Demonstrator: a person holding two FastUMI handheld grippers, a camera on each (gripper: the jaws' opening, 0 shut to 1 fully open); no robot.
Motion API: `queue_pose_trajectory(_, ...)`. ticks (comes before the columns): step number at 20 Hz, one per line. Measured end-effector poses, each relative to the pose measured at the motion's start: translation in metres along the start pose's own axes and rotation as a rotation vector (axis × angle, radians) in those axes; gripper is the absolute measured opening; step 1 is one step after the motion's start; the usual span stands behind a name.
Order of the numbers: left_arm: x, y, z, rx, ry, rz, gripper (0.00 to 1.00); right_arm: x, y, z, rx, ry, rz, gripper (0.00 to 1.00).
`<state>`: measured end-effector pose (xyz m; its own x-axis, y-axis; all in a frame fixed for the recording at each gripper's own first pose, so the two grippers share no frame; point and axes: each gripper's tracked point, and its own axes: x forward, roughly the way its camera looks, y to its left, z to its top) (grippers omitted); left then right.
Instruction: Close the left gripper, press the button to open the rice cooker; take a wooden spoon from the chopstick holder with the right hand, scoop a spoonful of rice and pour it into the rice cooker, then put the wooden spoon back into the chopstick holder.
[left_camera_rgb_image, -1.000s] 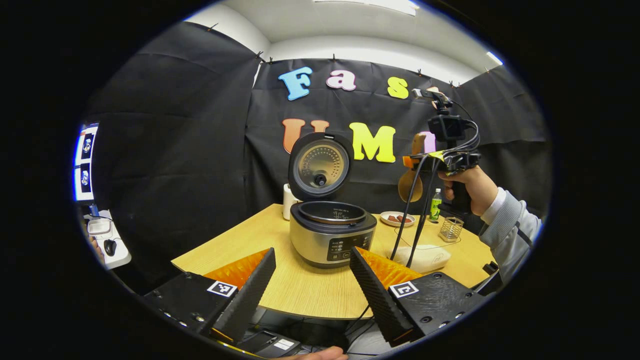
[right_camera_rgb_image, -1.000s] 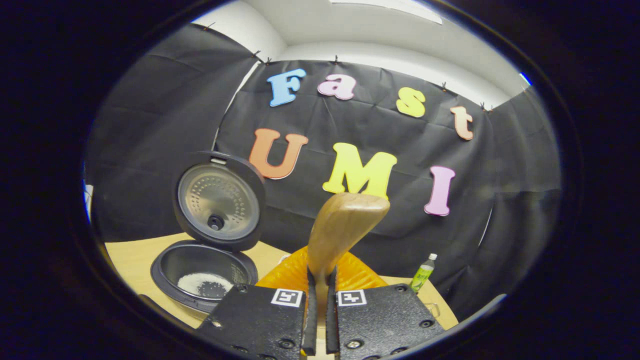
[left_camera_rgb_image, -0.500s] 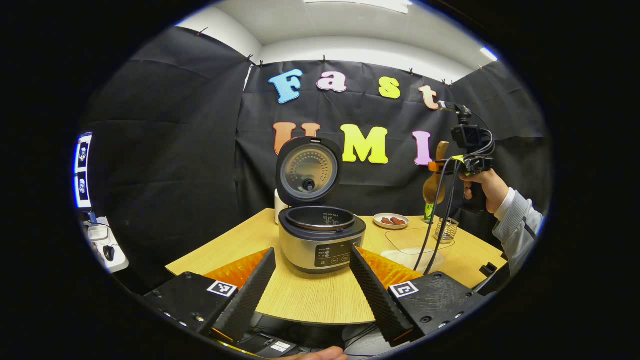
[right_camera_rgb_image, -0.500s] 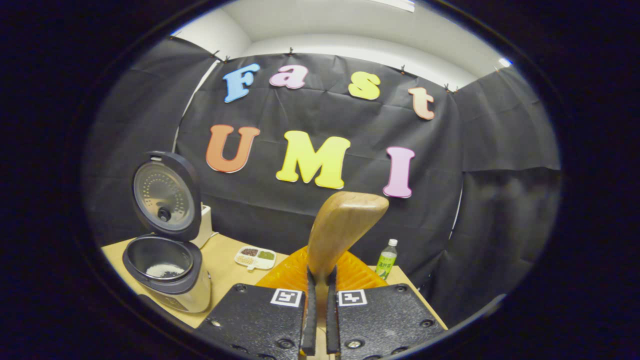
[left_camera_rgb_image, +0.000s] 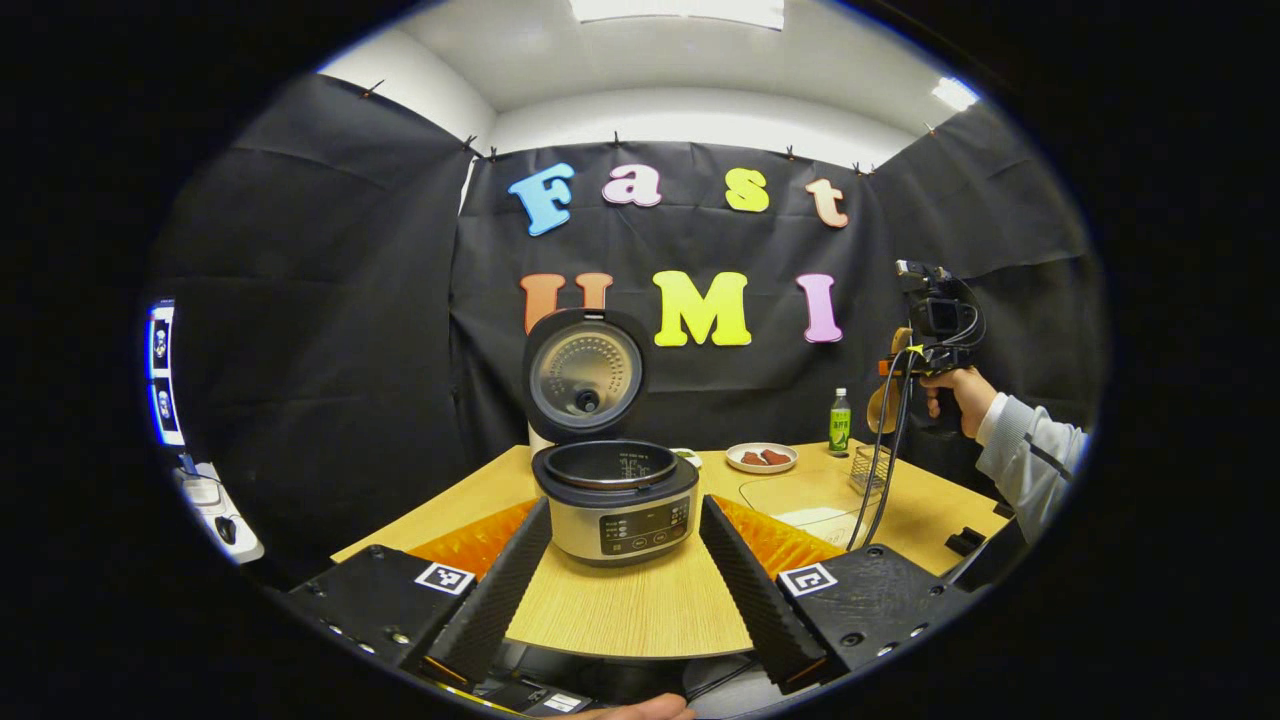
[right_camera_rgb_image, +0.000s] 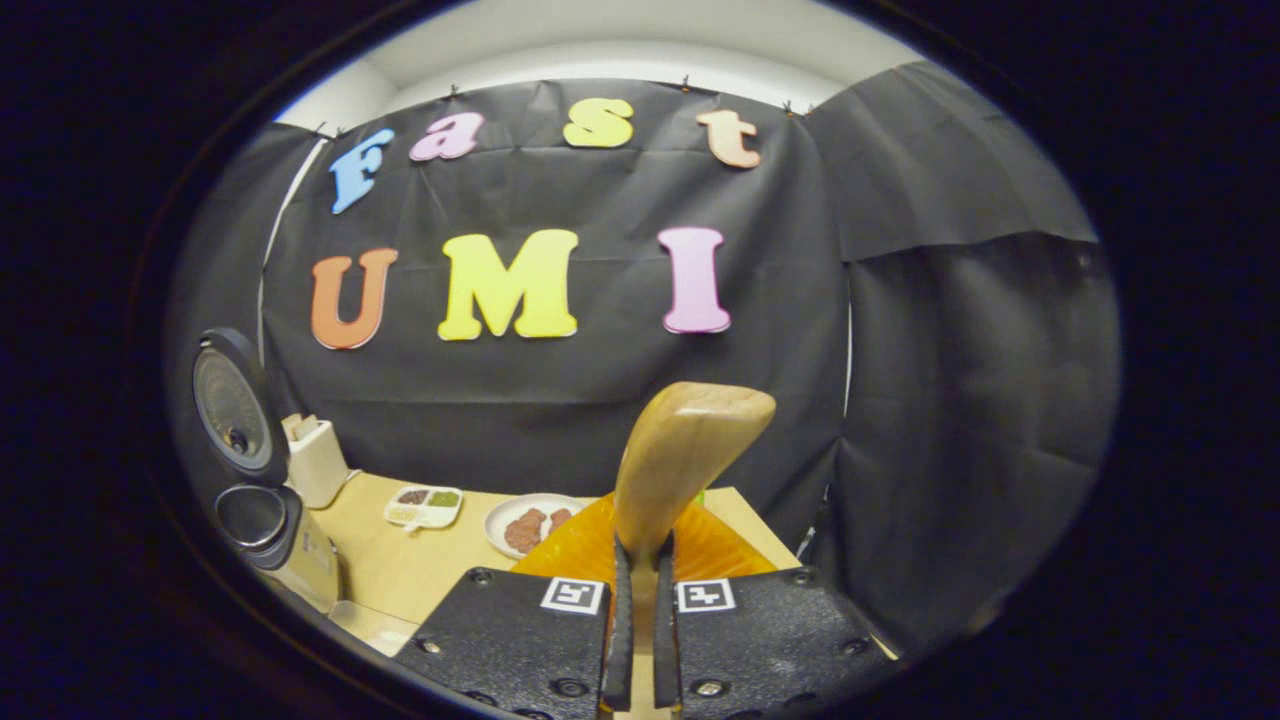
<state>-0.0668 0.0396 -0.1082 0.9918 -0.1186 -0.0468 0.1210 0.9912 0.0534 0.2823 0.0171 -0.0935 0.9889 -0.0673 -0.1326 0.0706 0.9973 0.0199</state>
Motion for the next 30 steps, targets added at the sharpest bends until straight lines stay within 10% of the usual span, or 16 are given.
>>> queue_pose_trajectory(13, 0.028, -0.004, 0.007, 0.003, -0.016, 0.017, 0.96, 0.068, -0.029, -0.057, 0.029, 0.083, 0.057, 0.18)
queue_pose_trajectory(23, 0.036, -0.007, -0.004, -0.008, 0.018, 0.015, 0.96, 0.075, -0.059, -0.061, 0.066, 0.110, -0.016, 0.45)
queue_pose_trajectory(30, 0.056, -0.006, 0.002, -0.002, 0.008, 0.013, 0.96, 0.041, -0.080, -0.034, 0.067, 0.031, -0.050, 1.00)
